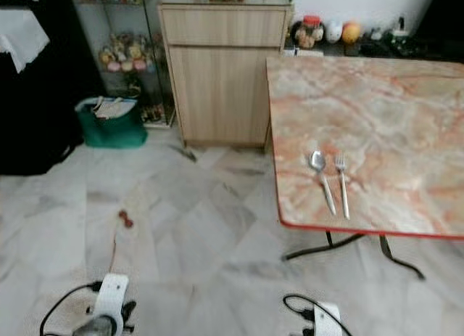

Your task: Setting the table

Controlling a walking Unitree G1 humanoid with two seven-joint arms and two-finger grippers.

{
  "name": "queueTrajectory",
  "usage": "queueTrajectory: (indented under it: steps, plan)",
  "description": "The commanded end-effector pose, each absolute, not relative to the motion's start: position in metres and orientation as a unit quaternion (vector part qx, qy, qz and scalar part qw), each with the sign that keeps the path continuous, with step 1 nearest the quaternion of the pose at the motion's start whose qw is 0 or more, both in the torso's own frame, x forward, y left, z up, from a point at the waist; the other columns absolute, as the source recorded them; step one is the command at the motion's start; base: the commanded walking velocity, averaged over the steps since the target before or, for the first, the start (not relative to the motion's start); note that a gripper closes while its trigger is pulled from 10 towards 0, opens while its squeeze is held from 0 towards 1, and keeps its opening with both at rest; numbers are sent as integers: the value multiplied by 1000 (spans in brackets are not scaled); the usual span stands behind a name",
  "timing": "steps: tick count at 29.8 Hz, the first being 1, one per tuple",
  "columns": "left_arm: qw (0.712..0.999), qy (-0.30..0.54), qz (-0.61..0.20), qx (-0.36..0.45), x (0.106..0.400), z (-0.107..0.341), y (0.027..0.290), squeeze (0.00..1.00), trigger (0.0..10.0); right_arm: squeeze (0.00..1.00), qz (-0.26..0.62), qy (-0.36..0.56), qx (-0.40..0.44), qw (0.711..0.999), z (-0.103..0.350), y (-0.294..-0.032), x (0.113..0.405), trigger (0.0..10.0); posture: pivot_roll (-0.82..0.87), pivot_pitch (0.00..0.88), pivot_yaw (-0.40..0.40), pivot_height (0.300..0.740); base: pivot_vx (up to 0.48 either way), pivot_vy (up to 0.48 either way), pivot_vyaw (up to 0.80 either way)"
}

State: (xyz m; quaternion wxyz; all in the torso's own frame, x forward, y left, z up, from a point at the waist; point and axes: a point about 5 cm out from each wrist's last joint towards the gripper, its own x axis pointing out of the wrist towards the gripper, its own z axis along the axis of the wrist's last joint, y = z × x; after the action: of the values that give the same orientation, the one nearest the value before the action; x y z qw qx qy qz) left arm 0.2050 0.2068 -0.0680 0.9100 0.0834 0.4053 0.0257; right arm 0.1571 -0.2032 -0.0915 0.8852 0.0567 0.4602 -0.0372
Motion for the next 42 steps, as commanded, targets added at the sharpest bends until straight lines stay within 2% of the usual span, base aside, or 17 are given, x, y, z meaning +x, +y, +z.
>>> queueTrajectory:
  steps: [1,10,24,34,42]
  plan:
    - [911,403,15,87,207,-68,202,0,10000,0,-47,469,54,880,-94,-210,149,10000,73,0,-17,740,0,0,0]
    - [909,403,5,103,208,-67,201,0,10000,0,-47,469,54,880,-94,-210,149,10000,75,0,-18,740,0,-30,0]
    - [909,403,13,108,207,-67,205,0,10000,0,-57,468,58,880,-94,-210,148,10000,75,0,-18,740,0,-457,0]
    - [911,398,12,102,208,-67,203,0,10000,0,-73,464,58,881,-94,-212,147,10000,73,0,-21,740,0,0,0]
    - [911,400,15,99,206,-68,204,0,10000,0,-90,424,59,899,-89,-214,152,10000,65,0,-25,740,0,0,0]
